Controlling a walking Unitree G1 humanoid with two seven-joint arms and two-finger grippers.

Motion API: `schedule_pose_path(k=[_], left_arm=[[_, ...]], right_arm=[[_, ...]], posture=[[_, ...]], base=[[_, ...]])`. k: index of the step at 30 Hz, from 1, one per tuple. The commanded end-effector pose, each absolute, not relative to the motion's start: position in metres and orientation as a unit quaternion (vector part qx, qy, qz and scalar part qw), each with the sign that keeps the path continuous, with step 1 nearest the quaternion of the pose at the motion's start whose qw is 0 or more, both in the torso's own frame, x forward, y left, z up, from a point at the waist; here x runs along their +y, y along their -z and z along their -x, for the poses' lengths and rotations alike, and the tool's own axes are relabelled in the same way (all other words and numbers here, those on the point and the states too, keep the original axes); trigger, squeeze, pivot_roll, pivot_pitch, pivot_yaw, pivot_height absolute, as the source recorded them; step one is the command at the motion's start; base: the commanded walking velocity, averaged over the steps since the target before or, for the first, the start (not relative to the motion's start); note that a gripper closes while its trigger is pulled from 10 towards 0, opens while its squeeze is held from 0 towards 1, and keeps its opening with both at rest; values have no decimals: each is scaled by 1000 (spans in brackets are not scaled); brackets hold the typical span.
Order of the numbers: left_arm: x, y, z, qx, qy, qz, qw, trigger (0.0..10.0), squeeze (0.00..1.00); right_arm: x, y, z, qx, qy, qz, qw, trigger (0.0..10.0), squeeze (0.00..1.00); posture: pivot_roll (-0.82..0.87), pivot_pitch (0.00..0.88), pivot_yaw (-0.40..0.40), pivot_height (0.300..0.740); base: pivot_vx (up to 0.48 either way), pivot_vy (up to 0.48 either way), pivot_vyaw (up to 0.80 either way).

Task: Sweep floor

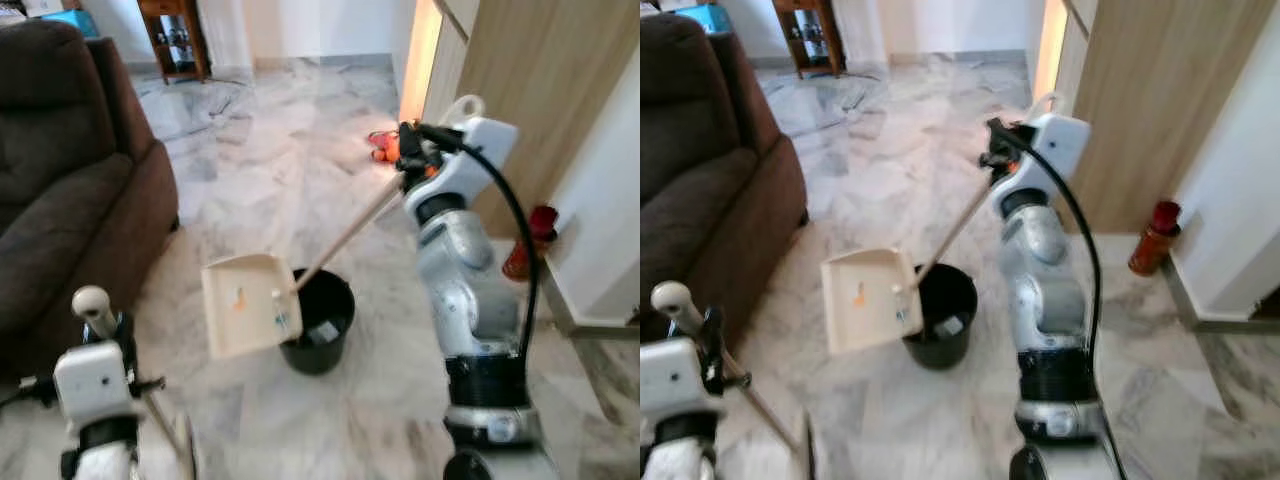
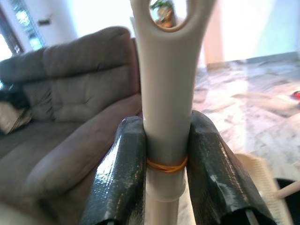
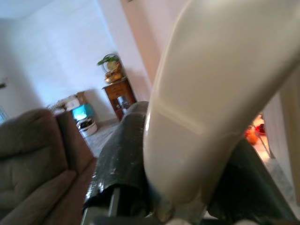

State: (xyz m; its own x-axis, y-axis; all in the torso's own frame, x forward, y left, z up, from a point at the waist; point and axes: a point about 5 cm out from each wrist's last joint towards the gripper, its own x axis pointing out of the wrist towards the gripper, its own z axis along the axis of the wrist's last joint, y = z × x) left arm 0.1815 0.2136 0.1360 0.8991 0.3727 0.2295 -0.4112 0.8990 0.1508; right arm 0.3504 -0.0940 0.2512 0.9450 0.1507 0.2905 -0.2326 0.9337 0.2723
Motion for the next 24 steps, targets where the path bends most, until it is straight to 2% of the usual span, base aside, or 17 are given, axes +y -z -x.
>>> schedule_pose_path(k=[1, 19, 24], left_arm=[[214, -145, -180, -121, -207, -104, 965, 10000, 0], [214, -145, -180, -122, -208, -105, 965, 10000, 0], [214, -145, -180, -123, -208, -104, 965, 10000, 0]], right_arm=[[-97, -272, -347, -183, -103, -163, 964, 10000, 0], [-93, -272, -346, -182, -117, -162, 963, 10000, 0], [-91, -272, -345, -183, -126, -161, 962, 10000, 0]], posture=[[-4, 51, 81, 740], [-2, 52, 81, 740], [-2, 54, 80, 740]], base=[[270, 0, 0], [276, 0, 0], [277, 0, 476]])
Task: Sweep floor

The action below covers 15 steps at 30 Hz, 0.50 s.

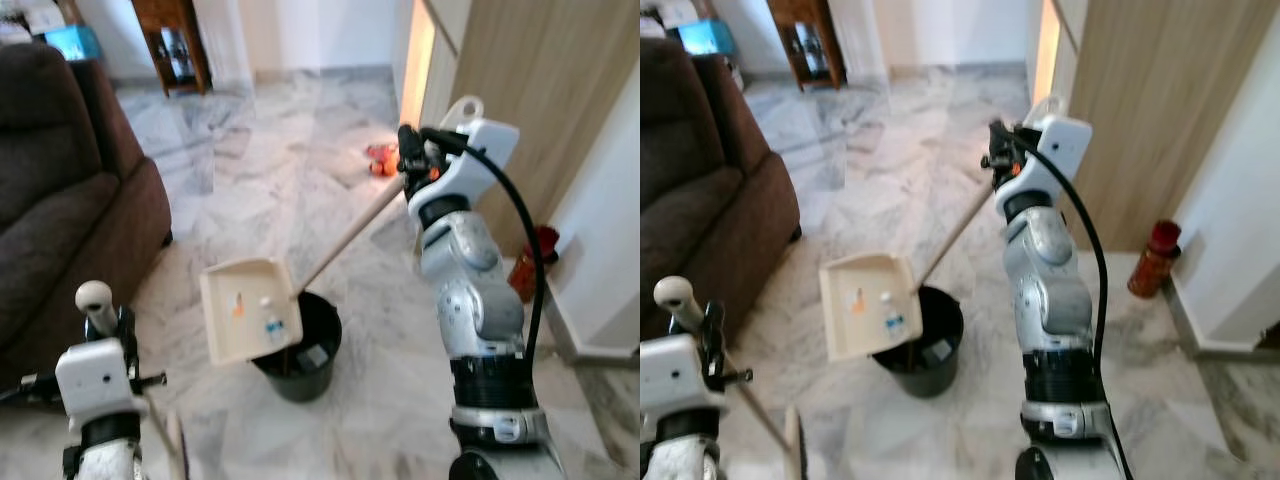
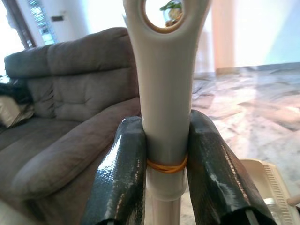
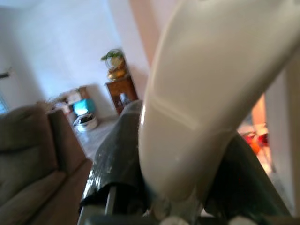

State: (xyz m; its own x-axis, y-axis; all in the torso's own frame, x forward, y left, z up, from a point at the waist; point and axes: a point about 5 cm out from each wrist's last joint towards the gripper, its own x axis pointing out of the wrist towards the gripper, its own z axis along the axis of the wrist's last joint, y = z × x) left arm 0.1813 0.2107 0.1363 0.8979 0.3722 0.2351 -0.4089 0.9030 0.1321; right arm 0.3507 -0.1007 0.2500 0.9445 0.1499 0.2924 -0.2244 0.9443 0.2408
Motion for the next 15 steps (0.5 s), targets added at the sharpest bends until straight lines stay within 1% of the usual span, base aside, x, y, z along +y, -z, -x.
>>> schedule_pose_path(k=[1, 15], left_arm=[[214, -145, -180, -123, -208, -104, 965, 10000, 0], [213, -145, -180, -122, -208, -104, 965, 10000, 0]], right_arm=[[-91, -272, -345, -183, -126, -161, 962, 10000, 0], [-88, -271, -344, -177, -139, -166, 960, 10000, 0]], posture=[[-2, 54, 80, 740], [-2, 59, 80, 740]], base=[[277, 0, 513], [277, 0, 0]])
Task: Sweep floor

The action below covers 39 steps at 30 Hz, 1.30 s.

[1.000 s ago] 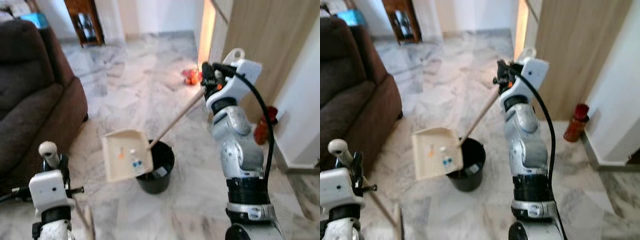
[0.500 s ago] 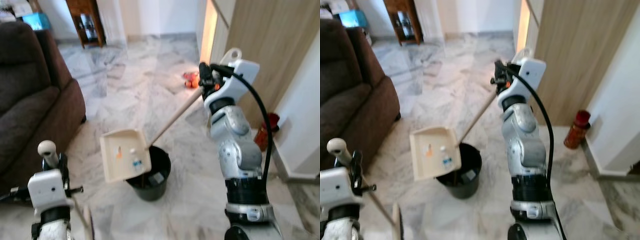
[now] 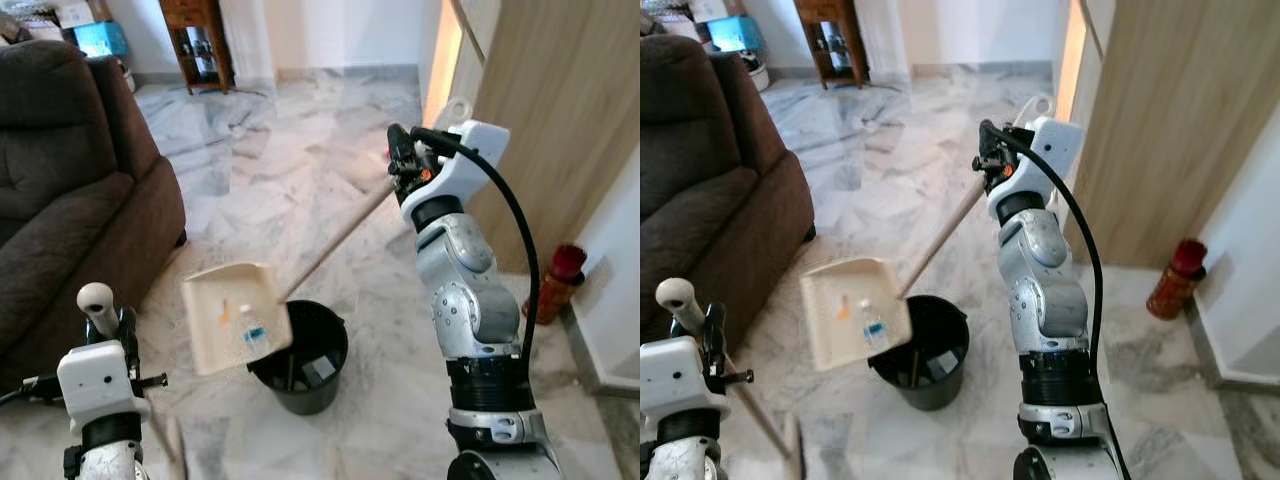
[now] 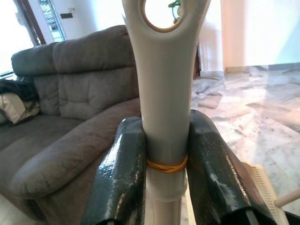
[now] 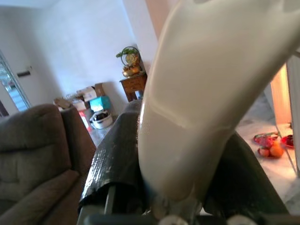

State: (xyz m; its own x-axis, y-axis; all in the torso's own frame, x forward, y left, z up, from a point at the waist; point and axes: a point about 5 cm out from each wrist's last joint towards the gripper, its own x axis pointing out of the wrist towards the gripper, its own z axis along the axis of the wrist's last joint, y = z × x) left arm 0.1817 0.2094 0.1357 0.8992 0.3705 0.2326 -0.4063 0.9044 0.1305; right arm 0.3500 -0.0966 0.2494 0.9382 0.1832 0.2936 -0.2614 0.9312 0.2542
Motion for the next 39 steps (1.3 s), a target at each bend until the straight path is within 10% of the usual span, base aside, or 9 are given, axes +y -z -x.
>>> schedule_pose_path(k=[1, 39], left_arm=[[213, -145, -180, -122, -208, -104, 965, 10000, 0], [210, -144, -182, -128, -201, -100, 966, 10000, 0]], right_arm=[[-88, -271, -344, -177, -140, -166, 960, 10000, 0], [-80, -280, -334, -226, -159, -122, 953, 10000, 0]], posture=[[-2, 59, 80, 740], [-8, 56, 82, 740]], base=[[277, 0, 0], [124, 0, 0]])
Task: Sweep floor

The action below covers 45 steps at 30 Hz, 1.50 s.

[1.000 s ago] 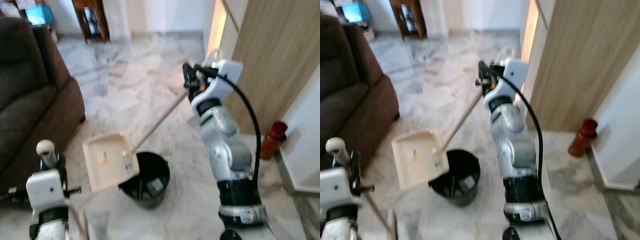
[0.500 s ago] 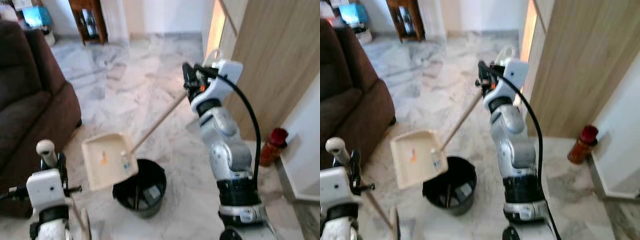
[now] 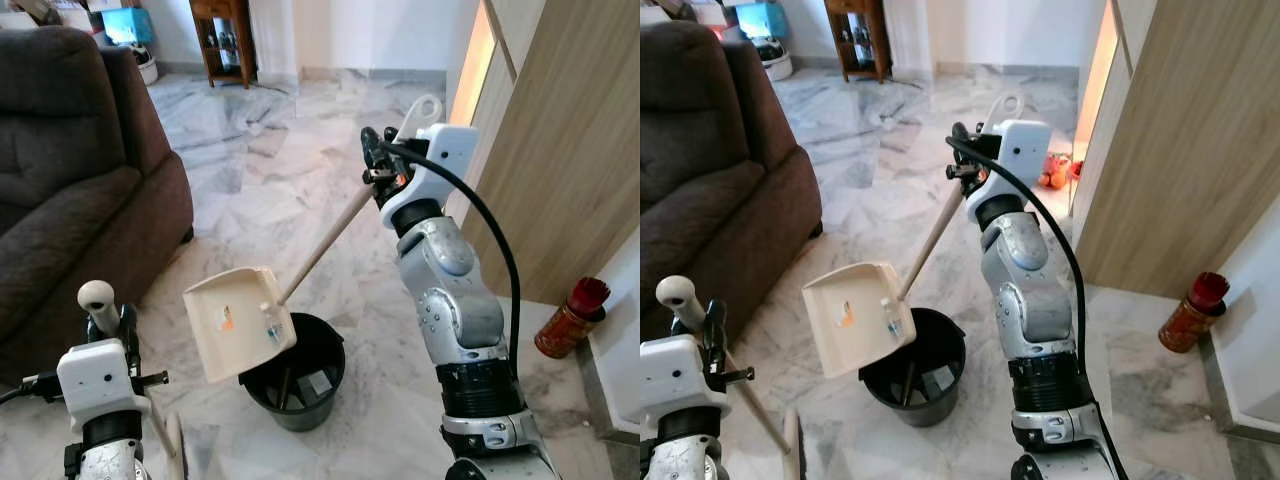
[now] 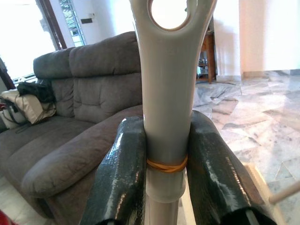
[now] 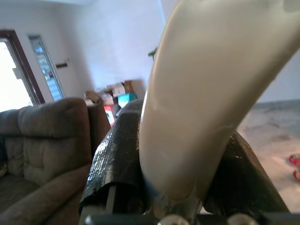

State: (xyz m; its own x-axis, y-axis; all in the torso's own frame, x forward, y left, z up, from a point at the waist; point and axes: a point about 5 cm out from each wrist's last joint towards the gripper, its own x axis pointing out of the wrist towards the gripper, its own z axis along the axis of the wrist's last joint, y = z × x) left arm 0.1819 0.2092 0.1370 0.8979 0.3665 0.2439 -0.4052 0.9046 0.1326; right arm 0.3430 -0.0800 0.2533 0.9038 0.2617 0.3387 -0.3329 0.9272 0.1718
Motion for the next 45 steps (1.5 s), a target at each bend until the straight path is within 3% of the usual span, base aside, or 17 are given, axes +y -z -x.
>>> schedule_pose_path(k=[1, 17, 29, 45], left_arm=[[210, -144, -182, -127, -201, -101, 966, 10000, 0], [209, -143, -181, -125, -199, -100, 967, 10000, 0], [208, -143, -180, -124, -197, -98, 968, 10000, 0], [209, -143, -181, -125, -196, -98, 968, 10000, 0]], right_arm=[[-80, -280, -334, -225, -158, -123, 954, 10000, 0], [-84, -280, -330, -259, -141, -75, 953, 10000, 0], [-71, -264, -310, -295, -214, 53, 930, 10000, 0], [-68, -262, -304, -305, -230, 76, 921, 10000, 0]], posture=[[-8, 56, 82, 740], [-10, 56, 83, 740], [-11, 61, 84, 740], [-13, 59, 86, 740]], base=[[0, 0, 0], [0, 0, 0], [0, 0, 0], [0, 0, 0]])
